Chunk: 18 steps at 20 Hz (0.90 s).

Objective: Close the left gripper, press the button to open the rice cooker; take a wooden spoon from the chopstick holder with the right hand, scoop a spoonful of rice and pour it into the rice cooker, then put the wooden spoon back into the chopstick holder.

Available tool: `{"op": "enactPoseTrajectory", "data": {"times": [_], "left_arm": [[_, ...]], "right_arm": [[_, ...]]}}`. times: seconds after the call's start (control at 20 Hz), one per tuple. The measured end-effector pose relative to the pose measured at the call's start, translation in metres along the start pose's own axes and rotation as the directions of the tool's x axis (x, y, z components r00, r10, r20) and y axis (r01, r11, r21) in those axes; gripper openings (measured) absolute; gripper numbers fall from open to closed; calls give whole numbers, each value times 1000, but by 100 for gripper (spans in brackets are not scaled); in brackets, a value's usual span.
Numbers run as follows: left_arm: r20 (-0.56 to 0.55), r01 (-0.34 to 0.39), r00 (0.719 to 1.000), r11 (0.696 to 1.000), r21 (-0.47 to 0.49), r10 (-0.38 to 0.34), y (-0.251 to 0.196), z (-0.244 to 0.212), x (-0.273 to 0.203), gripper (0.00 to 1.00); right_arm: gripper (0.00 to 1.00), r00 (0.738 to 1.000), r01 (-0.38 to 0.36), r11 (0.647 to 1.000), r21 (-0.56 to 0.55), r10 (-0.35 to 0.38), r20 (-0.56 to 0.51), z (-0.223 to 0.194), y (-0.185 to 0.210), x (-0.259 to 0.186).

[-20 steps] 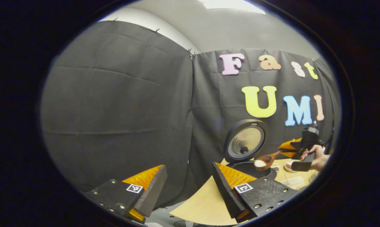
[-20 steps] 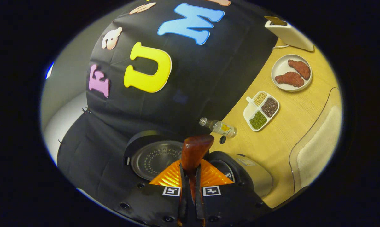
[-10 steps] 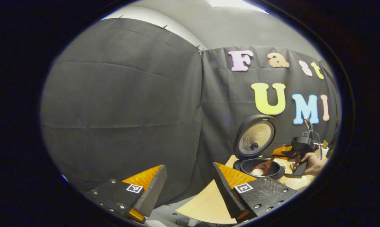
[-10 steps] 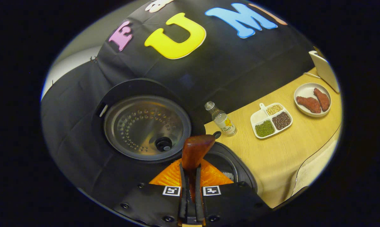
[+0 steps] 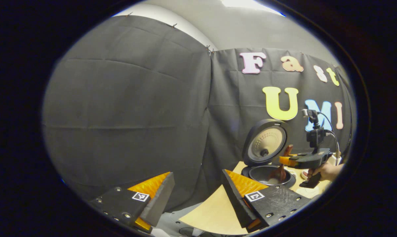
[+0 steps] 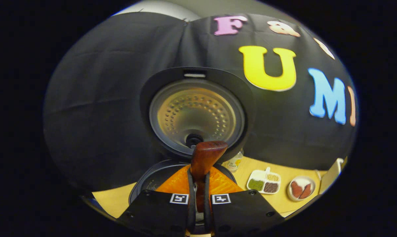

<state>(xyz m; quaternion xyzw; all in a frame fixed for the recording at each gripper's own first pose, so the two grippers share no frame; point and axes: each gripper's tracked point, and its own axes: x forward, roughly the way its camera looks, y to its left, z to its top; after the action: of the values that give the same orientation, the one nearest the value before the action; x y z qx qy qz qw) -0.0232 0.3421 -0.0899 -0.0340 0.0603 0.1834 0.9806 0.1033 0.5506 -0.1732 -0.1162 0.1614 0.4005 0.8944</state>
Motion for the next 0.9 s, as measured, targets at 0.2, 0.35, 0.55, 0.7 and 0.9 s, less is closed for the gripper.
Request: {"op": "enactPoseTrajectory", "data": {"times": [0.2, 0.35, 0.55, 0.7, 0.9], "left_arm": [[3, 14, 1000, 1000, -17, -14, 0, -1, 5, 89], [-2, 18, 1000, 999, -31, -18, 3, -4, 11, 87], [-7, 39, 999, 998, -56, -39, 6, -3, 16, 87], [-1, 68, 998, 997, -48, -68, -6, 2, 22, 87], [17, 132, 991, 990, -43, -131, -43, 14, 37, 89]], "right_arm": [[12, 998, 37, 943, -332, -18, 61, 13, 9, -9], [12, 997, 61, 929, -364, -38, 71, 14, 12, -15], [12, 999, 35, 999, -14, -35, 32, 16, -2, -21], [12, 999, 8, 945, 326, -19, 31, 20, -27, -30], [12, 996, -5, 764, 645, -52, 69, 30, -81, -59]]}}
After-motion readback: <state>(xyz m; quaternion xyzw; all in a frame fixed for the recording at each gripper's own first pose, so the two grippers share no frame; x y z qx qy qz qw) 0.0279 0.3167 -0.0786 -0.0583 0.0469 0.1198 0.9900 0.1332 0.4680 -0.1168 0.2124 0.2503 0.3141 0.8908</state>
